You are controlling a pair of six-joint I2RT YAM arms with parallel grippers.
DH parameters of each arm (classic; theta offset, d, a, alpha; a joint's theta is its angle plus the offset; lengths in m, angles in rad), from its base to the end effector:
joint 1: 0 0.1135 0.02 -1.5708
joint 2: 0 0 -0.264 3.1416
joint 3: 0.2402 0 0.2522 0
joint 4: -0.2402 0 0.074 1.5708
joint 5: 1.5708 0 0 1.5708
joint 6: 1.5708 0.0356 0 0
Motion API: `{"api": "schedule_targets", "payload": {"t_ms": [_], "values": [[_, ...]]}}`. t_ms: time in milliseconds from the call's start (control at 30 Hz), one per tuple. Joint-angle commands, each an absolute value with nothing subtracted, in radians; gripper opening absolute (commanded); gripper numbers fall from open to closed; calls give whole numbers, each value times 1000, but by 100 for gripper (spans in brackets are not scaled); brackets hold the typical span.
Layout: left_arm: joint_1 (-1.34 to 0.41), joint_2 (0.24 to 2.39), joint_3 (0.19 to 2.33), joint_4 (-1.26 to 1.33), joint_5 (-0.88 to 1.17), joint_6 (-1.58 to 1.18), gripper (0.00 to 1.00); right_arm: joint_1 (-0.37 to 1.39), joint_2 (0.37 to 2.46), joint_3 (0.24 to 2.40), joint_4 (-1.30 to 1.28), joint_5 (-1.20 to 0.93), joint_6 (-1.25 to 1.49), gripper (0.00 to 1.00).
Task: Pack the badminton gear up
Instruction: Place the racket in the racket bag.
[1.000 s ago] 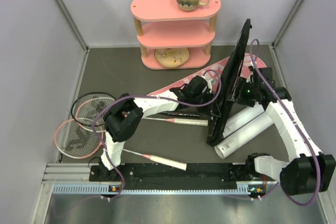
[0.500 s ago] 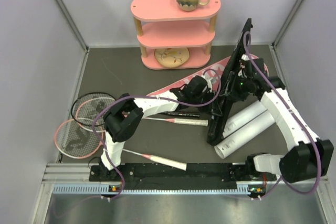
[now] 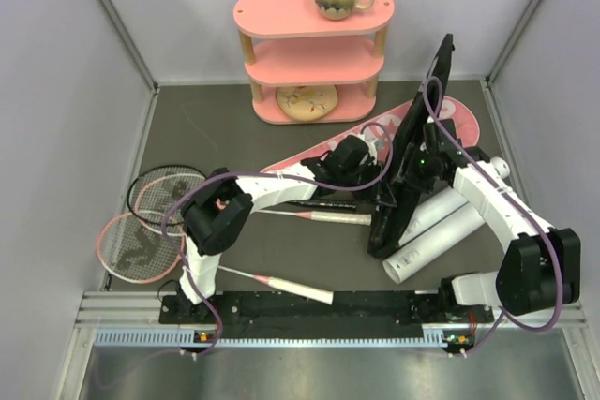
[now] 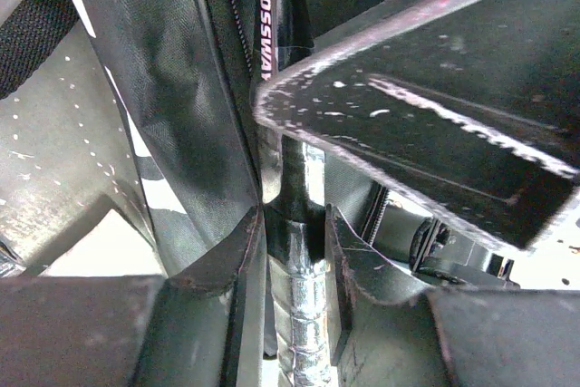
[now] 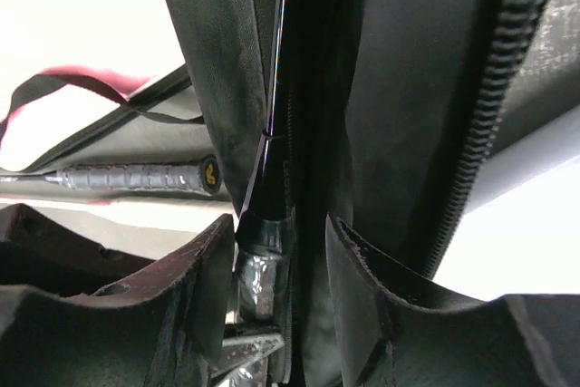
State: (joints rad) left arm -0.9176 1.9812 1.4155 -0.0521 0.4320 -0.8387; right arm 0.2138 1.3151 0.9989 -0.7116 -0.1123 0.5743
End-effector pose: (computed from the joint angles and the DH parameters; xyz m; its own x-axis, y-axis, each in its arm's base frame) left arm 0.2622 -0.3672 0.2133 -0.9260 0.0986 -0.3645 0.3589 0.5299 -0.7684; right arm 0.2544 0.0593 0.2561 -0.8477 0.3684 -0.3817 0.2300 0.9037 0.3613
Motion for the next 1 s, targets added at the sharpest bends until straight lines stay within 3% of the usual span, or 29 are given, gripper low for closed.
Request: {"api": "schedule_targets", "payload": {"t_ms": [0, 100, 133, 167, 200, 300, 333, 467, 533, 700, 800, 967], "values": [[-916, 1901, 1427, 77, 443, -836, 0, 222, 1308, 947, -570, -156, 666, 43], [-916, 1893, 1424, 78, 448, -838, 0, 222, 1299, 922, -534, -173, 713, 37], [-916, 1891, 1425, 78, 451, -836, 0, 224, 1281, 919, -523, -163, 715, 29], [-916, 1885, 1424, 78, 456, -835, 0, 222, 1263, 913, -519, -153, 721, 8], [-916, 1881, 1420, 77, 462, -831, 0, 224, 1246, 904, -517, -141, 719, 1], [-913, 1839, 1364, 101, 489, -828, 25, 222, 1209, 903, -520, -115, 698, 0], [-908, 1823, 1341, 142, 497, -827, 41, 221, 1206, 904, -525, -121, 692, 0], [-882, 1702, 1250, 135, 491, -807, 56, 215, 1201, 897, -526, -169, 680, 0], [-853, 1669, 1206, 121, 451, -792, 57, 203, 1197, 896, -525, -202, 675, 0], [-822, 1729, 1279, 3, 422, -736, 49, 192, 1174, 905, -520, -233, 675, 0], [-833, 1842, 1371, -66, 454, -719, 59, 186, 1169, 910, -518, -244, 680, 0], [-853, 1930, 1397, 30, 543, -752, 62, 183, 1167, 923, -518, -255, 681, 0]]}}
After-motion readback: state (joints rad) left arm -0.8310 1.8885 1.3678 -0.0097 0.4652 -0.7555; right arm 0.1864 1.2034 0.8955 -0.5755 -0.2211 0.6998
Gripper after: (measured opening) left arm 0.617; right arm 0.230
